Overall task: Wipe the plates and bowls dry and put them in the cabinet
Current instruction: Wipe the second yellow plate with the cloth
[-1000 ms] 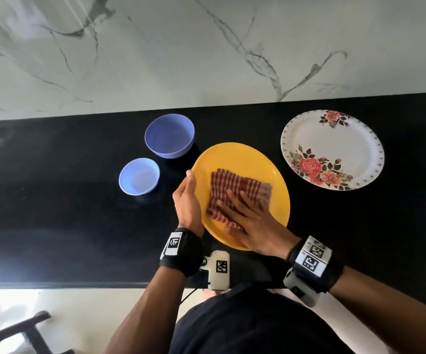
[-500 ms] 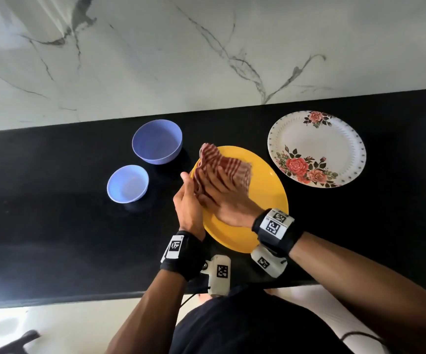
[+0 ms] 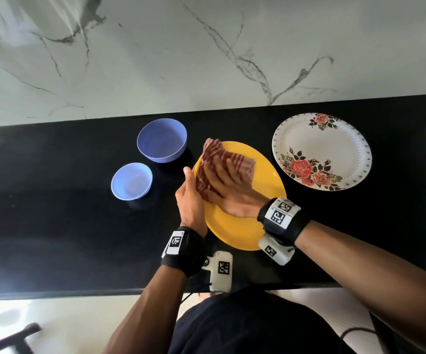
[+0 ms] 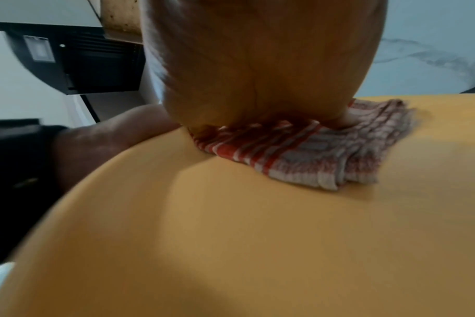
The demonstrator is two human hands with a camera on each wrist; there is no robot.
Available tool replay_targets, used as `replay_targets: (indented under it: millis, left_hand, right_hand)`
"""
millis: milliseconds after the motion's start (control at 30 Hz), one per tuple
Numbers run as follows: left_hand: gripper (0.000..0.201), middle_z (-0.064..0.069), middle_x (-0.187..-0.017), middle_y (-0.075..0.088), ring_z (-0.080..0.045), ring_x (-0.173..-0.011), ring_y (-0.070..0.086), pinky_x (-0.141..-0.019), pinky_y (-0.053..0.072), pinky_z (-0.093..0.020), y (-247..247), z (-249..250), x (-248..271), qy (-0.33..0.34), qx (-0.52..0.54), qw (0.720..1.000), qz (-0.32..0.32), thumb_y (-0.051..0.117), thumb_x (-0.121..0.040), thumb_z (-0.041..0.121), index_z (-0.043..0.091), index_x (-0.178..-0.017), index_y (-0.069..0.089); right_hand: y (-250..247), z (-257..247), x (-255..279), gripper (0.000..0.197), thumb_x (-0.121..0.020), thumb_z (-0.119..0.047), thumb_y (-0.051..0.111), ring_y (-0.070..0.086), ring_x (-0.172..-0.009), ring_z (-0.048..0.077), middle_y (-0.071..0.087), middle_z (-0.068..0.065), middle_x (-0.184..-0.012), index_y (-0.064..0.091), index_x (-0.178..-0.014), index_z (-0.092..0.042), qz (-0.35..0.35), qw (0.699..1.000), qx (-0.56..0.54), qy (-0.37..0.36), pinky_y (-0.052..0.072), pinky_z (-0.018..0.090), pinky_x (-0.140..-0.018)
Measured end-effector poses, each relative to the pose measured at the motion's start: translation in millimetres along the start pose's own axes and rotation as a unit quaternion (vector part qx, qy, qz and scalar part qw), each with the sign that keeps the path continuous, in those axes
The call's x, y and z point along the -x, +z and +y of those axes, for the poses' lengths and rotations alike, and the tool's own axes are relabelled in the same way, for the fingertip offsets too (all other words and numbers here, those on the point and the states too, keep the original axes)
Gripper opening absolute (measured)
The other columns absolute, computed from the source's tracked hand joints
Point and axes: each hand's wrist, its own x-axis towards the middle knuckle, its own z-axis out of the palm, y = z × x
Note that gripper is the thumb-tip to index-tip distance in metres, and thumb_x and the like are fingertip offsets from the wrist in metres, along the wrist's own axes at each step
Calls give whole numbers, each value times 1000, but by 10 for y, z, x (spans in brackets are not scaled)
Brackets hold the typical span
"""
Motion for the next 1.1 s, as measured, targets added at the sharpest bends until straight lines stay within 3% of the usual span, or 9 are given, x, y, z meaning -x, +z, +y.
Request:
replay_targets:
  millis: [67,167,300,400,567,700,767,900,1100]
  left_hand:
    - [63,-11,-114,79,-28,-113,73,-102,57,-44,-25,16,-50,-18,36,999,-12,40,-107,59,8,-116,75]
    - [64,-14,-133,71,-33,-125,67,-112,47,-55,-81,40,-104,-65,97,991,-61,47,-98,71,22,-133,69]
    - [48,-18,-134,69,-40,-124,66,-105,51,-64,-99,6,-89,-29,88,995,-42,60,-102,50,16,-134,69]
    - [37,-5,-138,68,-33,-128,63,-105,51,-61,-115,-16,-98,-23,88,996,-17,61,-103,45,25,-132,72]
    - [38,15,-114,77,-3,-105,72,-93,58,-33,-123,14,-112,5,38,999,-7,54,-107,41,20,-136,68]
    - [41,17,-113,74,1,-101,69,-79,54,-24,-75,24,-61,0,10,1000,-20,52,-108,43,19,-136,68]
    - [37,20,-106,75,7,-93,70,-72,54,-17,-42,18,-45,6,-7,1000,-27,52,-108,43,21,-131,70]
    - [39,5,-115,78,-11,-105,74,-83,58,-30,-6,14,-25,13,-20,999,-38,53,-106,47,21,-126,74]
    - [41,-15,-113,78,-32,-114,73,-102,57,-48,18,-15,28,16,8,1000,-26,54,-107,44,13,-106,81]
  right_hand:
    - [110,-56,66,62,-110,-40,28,-59,-123,12,-43,-9,-145,-2,-162,-25,10,998,17,-60,-32,49,-114]
    - [341,16,132,59,-108,-44,29,-45,-142,13,-30,-9,-162,8,-162,-32,2,996,-2,-94,-13,62,-120]
    - [459,158,339,58,-105,-47,18,-29,-152,26,-14,0,-170,17,-161,-32,-26,983,90,-157,-3,65,-121]
    - [546,331,548,58,-109,-44,21,-32,-151,21,-20,-5,-168,-4,-161,-33,-62,982,64,-167,-10,61,-122]
    - [654,657,871,54,-102,-60,2,-39,-146,12,-35,-18,-160,-25,-149,-51,-120,988,33,-92,-19,50,-122]
    - [496,771,823,59,-109,-47,16,-53,-129,6,-41,-12,-150,-26,-148,-32,-65,997,27,14,-33,29,-113]
    - [430,778,666,63,-110,-43,21,-49,-134,10,-37,-8,-154,-25,-150,-28,-32,998,-17,60,-29,31,-116]
    - [336,700,309,76,-89,-72,0,-24,-152,27,-30,-3,-163,-23,-153,-37,-2,993,-79,83,-1,60,-124]
    - [278,98,89,65,-106,-51,19,-23,-154,28,-19,-2,-168,-10,-161,-30,10,1000,-4,-25,-6,57,-123]
